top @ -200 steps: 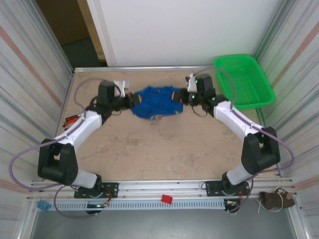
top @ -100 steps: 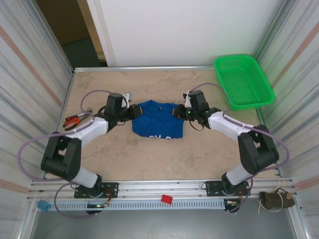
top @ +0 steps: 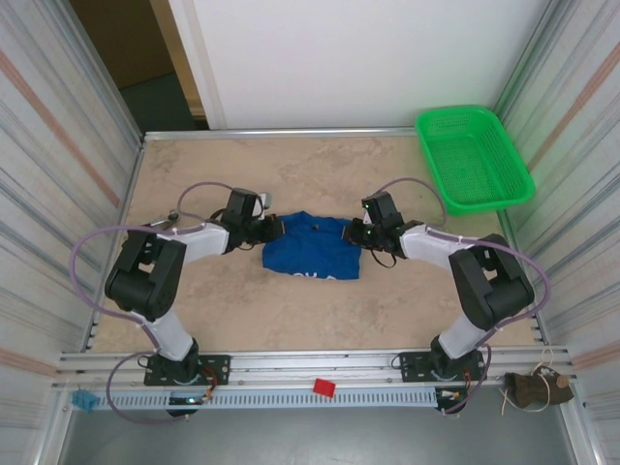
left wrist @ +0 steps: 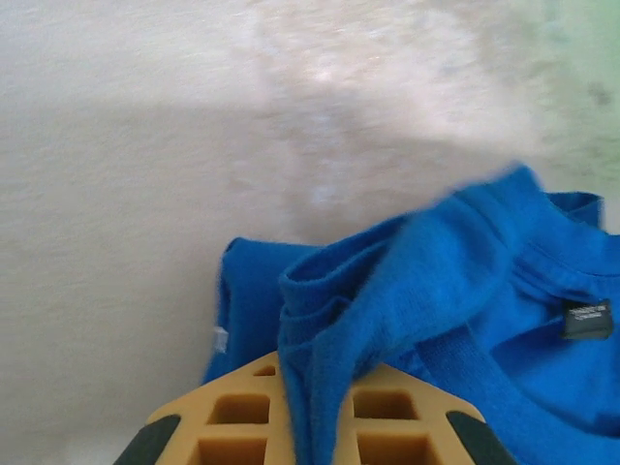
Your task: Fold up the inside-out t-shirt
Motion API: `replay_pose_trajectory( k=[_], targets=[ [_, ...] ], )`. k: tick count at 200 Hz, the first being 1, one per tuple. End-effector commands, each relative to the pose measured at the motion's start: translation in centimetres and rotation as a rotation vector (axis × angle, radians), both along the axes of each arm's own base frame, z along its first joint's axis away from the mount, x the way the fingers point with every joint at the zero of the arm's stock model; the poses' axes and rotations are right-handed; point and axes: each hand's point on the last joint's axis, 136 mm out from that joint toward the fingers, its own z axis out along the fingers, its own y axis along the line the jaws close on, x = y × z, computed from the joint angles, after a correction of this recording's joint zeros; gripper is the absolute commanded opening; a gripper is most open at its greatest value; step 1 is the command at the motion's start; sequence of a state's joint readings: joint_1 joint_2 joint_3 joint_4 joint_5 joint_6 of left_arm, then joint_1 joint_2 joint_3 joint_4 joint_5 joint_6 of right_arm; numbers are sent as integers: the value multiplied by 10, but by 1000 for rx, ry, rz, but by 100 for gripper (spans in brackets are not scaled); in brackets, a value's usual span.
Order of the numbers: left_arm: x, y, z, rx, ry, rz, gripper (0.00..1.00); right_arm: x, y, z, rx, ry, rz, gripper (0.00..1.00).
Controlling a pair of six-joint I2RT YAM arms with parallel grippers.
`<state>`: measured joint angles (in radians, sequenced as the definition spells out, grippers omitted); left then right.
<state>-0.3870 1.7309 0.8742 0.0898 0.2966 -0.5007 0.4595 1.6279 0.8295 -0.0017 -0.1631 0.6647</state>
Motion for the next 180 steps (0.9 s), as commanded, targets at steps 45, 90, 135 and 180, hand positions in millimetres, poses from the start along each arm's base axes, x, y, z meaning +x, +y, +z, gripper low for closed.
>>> replay_pose_trajectory(
  k=[45, 90, 135, 180],
  targets=[
    [18, 42, 73, 140, -115, 38, 66, -7, -39, 77, -42, -102, -57, 53],
    [-13, -11, 107, -97, -153, 26, 62, -12, 42, 99, 173, -113, 68, 21],
    [-36, -28, 32, -208, 3, 110, 58, -9, 50, 22, 240, 15, -49, 14],
    [-41, -23, -35, -176, 157, 179, 56, -16, 37, -17, 247, 105, -66, 24]
  ],
)
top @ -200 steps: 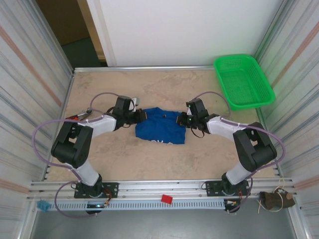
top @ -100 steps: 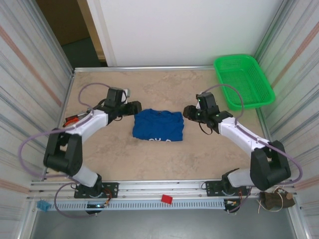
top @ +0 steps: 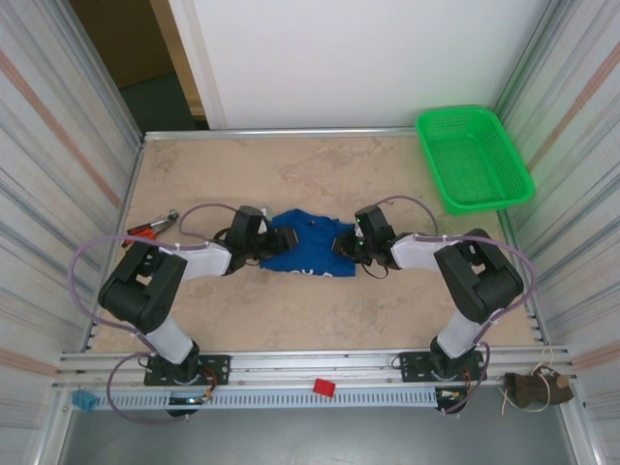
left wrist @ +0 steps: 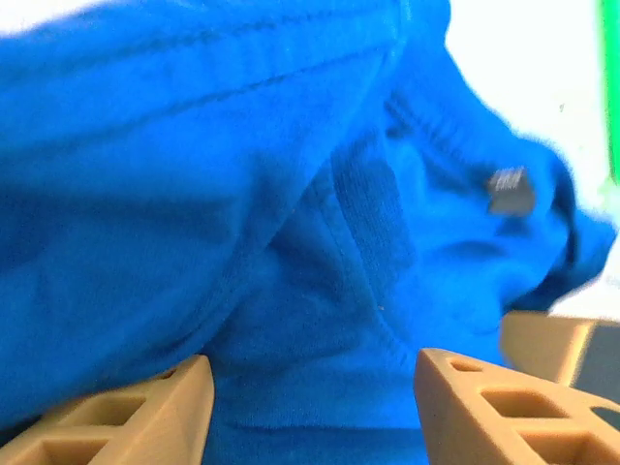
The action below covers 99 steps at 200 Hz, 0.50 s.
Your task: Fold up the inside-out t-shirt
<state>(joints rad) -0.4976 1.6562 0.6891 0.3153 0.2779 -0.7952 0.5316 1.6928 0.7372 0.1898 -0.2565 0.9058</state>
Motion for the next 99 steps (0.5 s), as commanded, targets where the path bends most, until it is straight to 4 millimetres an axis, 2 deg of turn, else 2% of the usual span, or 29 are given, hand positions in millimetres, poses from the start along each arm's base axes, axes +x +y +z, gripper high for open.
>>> replay_pose_trajectory(
  k=[1, 14, 30, 40, 55, 76, 99],
  targets=[
    [-2, 7, -35, 1, 115, 66, 56, 10, 0, 10, 59, -18, -21, 24],
    [4, 18, -39, 19, 131, 98, 56, 16, -3, 40, 92, -77, 0, 31],
    [17, 36, -40, 42, 140, 147, 56, 24, -10, 90, 118, -167, 26, 46],
    [28, 49, -40, 64, 148, 176, 56, 26, -19, 119, 102, -223, 34, 54],
    [48, 66, -36, 89, 145, 200, 56, 24, -36, 157, 82, -296, 30, 61],
    [78, 91, -29, 116, 142, 233, 56, 15, -61, 189, 90, -343, -7, 63],
    [110, 126, -23, 166, 148, 275, 56, -3, -84, 203, 84, -366, -53, 65]
  ],
)
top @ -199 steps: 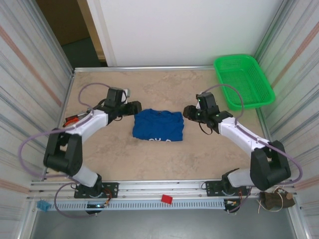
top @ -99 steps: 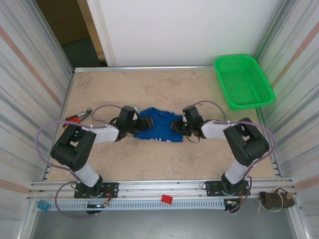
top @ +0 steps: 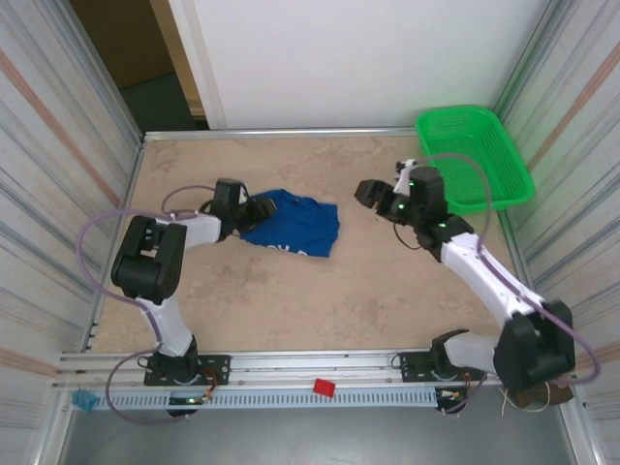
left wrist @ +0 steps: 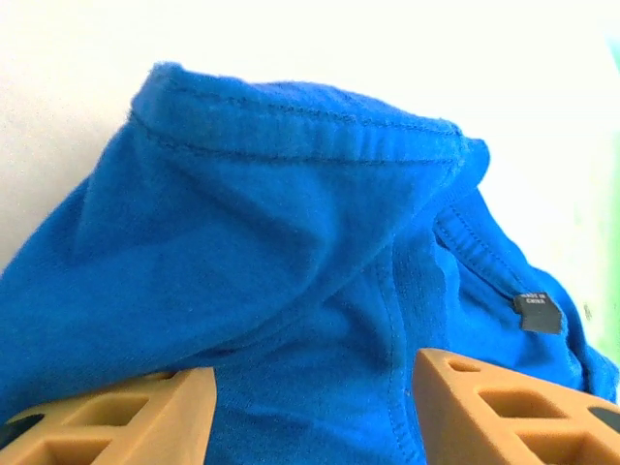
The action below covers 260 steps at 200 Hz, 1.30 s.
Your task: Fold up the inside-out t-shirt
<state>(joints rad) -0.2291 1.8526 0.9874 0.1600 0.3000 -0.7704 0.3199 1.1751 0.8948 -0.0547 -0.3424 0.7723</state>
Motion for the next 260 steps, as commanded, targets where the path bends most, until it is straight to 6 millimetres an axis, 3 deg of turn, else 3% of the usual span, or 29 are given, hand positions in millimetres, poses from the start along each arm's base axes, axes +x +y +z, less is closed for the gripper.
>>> replay_pose_trajectory(
  k=[1, 56, 97, 115, 141, 163, 180, 201, 211, 214, 219, 224, 226, 229, 245, 260],
  targets=[
    [5, 47, -24, 136, 122, 39, 56, -29, -20, -19, -62, 85, 0, 65],
    [64, 132, -13, 237, 161, 100, 56, -78, -68, -25, -97, 102, -121, 68],
    [92, 166, -27, 298, 237, 98, 56, -92, -82, -21, -89, 106, -159, 70],
    [97, 183, -29, 298, 258, 151, 56, -94, -84, -14, -95, 100, -158, 70],
    [101, 196, -14, 288, 257, 199, 56, -96, -86, -9, -106, 92, -160, 70],
    [93, 205, -2, 290, 261, 251, 56, -95, -87, -11, -109, 94, -167, 72],
    [91, 206, 9, 270, 217, 254, 61, -92, -86, -10, -103, 90, -165, 77],
    [105, 195, 44, 256, 94, 161, 67, -88, -86, -4, -108, 80, -170, 88],
    [113, 185, 70, 237, 18, 95, 71, -85, -89, 0, -124, 69, -179, 92],
    [115, 182, 79, 229, -3, 77, 72, -84, -90, 1, -133, 66, -186, 100],
    [117, 178, 97, 222, -42, 53, 74, -83, -93, 4, -148, 57, -197, 99],
    [119, 172, 109, 216, -72, 29, 89, -81, -97, 7, -166, 47, -210, 99],
    [118, 170, 125, 218, -106, 24, 96, -80, -98, 8, -174, 44, -217, 99],
    [118, 167, 140, 220, -141, 15, 98, -79, -101, 10, -187, 38, -229, 99],
    [105, 150, 196, 266, -264, -17, 99, -73, -123, 16, -289, 12, -326, 99],
    [81, 136, 232, 315, -350, -25, 99, -65, -153, 10, -413, 13, -462, 99]
  ],
)
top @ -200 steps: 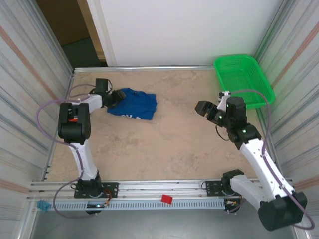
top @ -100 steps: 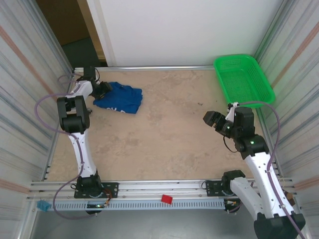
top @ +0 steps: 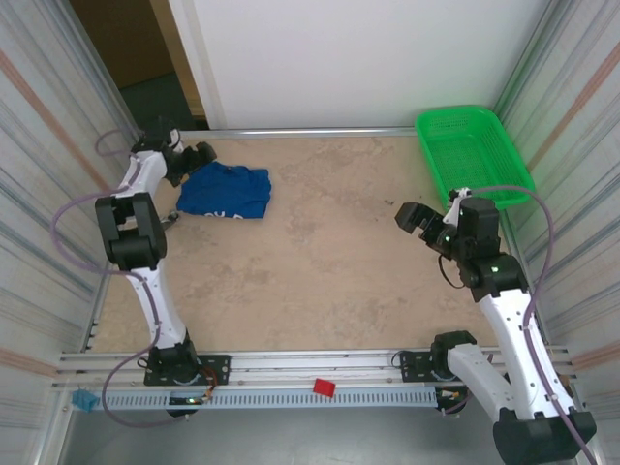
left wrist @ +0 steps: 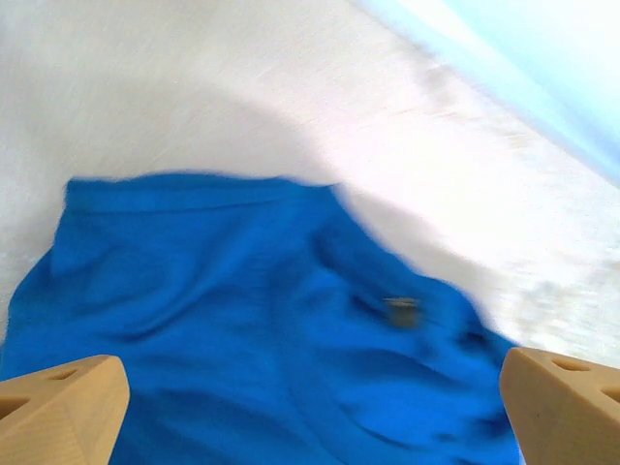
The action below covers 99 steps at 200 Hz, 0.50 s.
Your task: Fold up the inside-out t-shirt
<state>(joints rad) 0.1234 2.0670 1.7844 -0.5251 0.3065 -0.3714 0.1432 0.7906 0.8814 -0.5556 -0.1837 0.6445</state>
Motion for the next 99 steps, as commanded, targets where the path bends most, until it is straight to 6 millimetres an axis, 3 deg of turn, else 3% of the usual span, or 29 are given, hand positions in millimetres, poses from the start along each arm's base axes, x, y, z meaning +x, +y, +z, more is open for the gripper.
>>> replay_pose_trajectory(
  k=[1, 12, 28, 49, 67, 84, 90, 99],
  targets=[
    [-29, -36, 134, 86, -307, -125, 99, 11, -50, 4, -231, -30, -203, 99],
    [-52, -46, 145, 137, -361, -129, 99, 18, -74, -8, -335, -32, -312, 99],
    [-88, -56, 138, 250, -428, -122, 99, 30, -95, -28, -480, -90, -378, 99],
    [-138, -55, 101, 465, -497, -101, 99, 39, -116, -62, -608, -60, -432, 99],
    [-177, -34, 54, 523, -498, 12, 99, 44, -135, -110, -723, 64, -471, 99],
    [-196, -15, 12, 574, -463, 94, 99, 52, -137, -151, -786, 130, -432, 99],
    [-198, -4, 4, 598, -434, 127, 99, 58, -133, -162, -794, 118, -396, 99],
    [-190, -8, 7, 593, -452, 75, 99, 66, -129, -164, -806, 131, -357, 99]
  ],
)
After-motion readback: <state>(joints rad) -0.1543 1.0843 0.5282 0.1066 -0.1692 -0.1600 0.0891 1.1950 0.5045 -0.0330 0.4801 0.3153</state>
